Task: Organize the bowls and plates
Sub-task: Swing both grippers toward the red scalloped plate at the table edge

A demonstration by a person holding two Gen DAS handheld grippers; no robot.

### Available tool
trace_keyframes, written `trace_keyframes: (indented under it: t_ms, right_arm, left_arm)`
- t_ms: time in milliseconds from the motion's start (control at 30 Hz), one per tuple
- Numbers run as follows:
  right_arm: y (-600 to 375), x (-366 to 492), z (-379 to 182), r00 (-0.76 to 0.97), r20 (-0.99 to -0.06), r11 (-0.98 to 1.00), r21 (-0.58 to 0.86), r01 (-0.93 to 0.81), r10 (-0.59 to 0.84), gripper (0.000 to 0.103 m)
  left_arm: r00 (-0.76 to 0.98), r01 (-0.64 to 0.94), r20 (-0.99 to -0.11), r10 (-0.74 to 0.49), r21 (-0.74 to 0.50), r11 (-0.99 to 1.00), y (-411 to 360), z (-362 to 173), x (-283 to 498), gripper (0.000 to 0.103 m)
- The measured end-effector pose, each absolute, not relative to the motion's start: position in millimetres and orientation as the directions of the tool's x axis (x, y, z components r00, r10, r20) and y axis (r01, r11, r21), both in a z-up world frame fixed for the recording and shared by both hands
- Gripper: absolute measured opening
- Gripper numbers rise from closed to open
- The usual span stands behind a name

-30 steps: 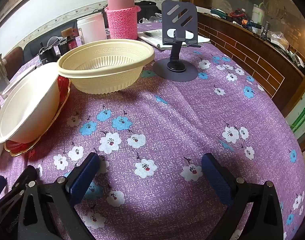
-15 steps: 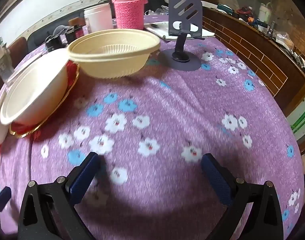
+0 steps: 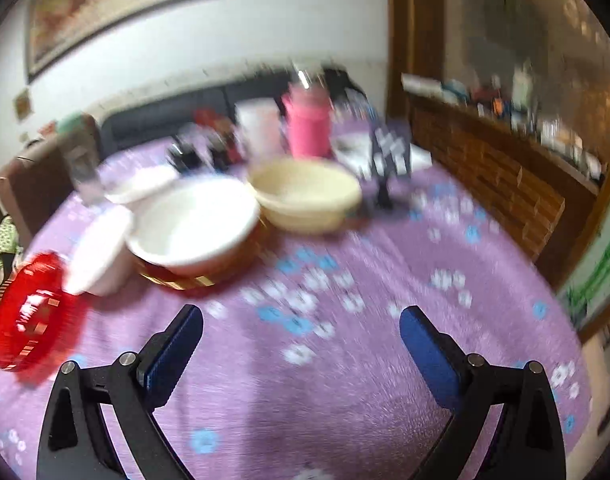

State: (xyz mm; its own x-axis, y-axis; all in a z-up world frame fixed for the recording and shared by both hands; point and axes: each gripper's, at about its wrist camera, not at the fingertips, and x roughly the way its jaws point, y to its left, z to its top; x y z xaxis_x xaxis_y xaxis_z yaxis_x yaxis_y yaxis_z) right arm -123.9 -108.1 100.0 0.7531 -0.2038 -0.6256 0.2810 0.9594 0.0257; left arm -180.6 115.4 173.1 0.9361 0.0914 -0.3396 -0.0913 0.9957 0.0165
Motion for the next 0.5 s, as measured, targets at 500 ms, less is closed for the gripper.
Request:
trace_keyframes:
  t_ms: [500]
  right_arm:
    - [-44, -164, 255, 0.946, -0.301, 0.978, 0.201, -0.062, 0.122, 0.100]
  left_arm:
    - [0.965, -0.243, 0.093, 0.245, -0.033, 0.970, 260, 335, -277, 0.103]
